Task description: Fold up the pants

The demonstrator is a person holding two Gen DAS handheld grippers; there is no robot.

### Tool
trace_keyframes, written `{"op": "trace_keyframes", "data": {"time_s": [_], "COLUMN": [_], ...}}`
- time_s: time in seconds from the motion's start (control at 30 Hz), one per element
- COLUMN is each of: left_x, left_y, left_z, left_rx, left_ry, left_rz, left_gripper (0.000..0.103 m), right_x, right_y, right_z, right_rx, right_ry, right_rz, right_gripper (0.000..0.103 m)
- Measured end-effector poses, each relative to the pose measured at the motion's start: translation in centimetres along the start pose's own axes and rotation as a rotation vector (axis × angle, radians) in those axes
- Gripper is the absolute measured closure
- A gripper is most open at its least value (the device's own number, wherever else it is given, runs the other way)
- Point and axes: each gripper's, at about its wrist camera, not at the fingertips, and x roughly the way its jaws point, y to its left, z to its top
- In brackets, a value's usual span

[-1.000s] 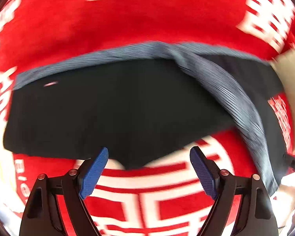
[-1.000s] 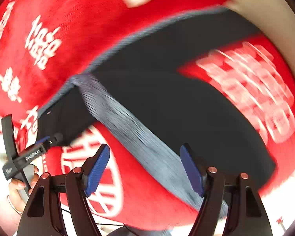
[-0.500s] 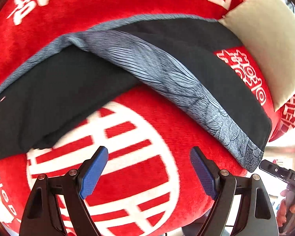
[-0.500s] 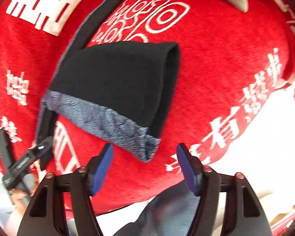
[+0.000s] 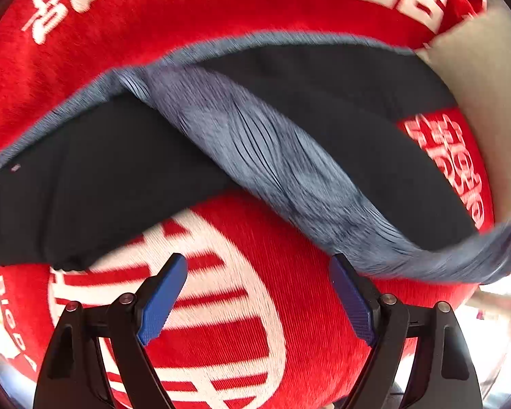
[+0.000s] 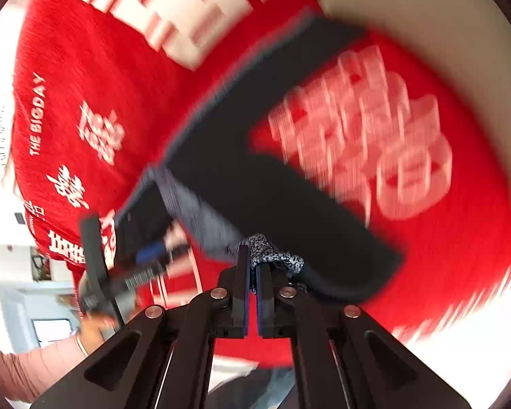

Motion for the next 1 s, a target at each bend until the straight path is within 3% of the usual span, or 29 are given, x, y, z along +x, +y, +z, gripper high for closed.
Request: {"op": "trace_keyframes", "data": {"time_s": [0.2, 0.3, 0.47, 0.57, 0.63, 0.7, 0.77, 0.8, 0.83, 1.0], "left_x": [-1.1, -1.8, -0.1, 0.4, 0.6, 1.2, 1.7, 2.1, 2.5, 4.6], "left_y": [-0.3, 0.6, 0.5, 0.8, 0.9, 0.6, 0.7, 0.6, 0.4, -0.3], "left_z": [4.4, 5.9, 9.3, 11.1, 11.8, 12.6, 13.0, 13.2, 13.4, 14.7], "left_rx": [-0.090, -0.128, -0.166, -0.185, -0.174, -0.160, -0.158, -0.160, -0.160, -0.184], "left_ry": [-0.062, -0.095, -0.103, -0.099, -0.101, -0.091, -0.079, -0.073, -0.067, -0.073], "left_rz": [0.056, 0.087, 0.144, 0.149, 0.163, 0.181, 0.180, 0.179, 0.178, 0.177], "left_gripper": [0.017, 0.017, 0.017, 0.017, 0.017, 0.017, 0.017, 0.017, 0.017, 0.014], "right_x": [-1.2, -0.1, 4.5, 5.8, 5.1, 3.2, 2.0, 1.9, 2.3, 9.2], "right_y": [2.2, 2.8, 2.5, 1.8, 1.8, 2.3, 3.1, 3.3, 3.5, 1.5], "right_z": [14.4, 19.9, 24.9, 26.0, 26.0, 25.4, 24.5, 24.2, 23.6, 20.9], "right_rx": [-0.208, -0.274, -0.347, -0.309, -0.280, -0.291, -0.312, -0.321, -0.334, -0.398], "right_ry": [-0.080, -0.105, -0.059, -0.013, -0.041, -0.132, -0.166, -0.166, -0.147, 0.043], "right_rz": [-0.136, -0.236, -0.390, -0.433, -0.412, -0.429, -0.416, -0.402, -0.392, -0.456], "right_gripper": [0.100, 0.100, 0.098, 0.073, 0.020, 0.020, 0.024, 0.043, 0.062, 0.068]}}
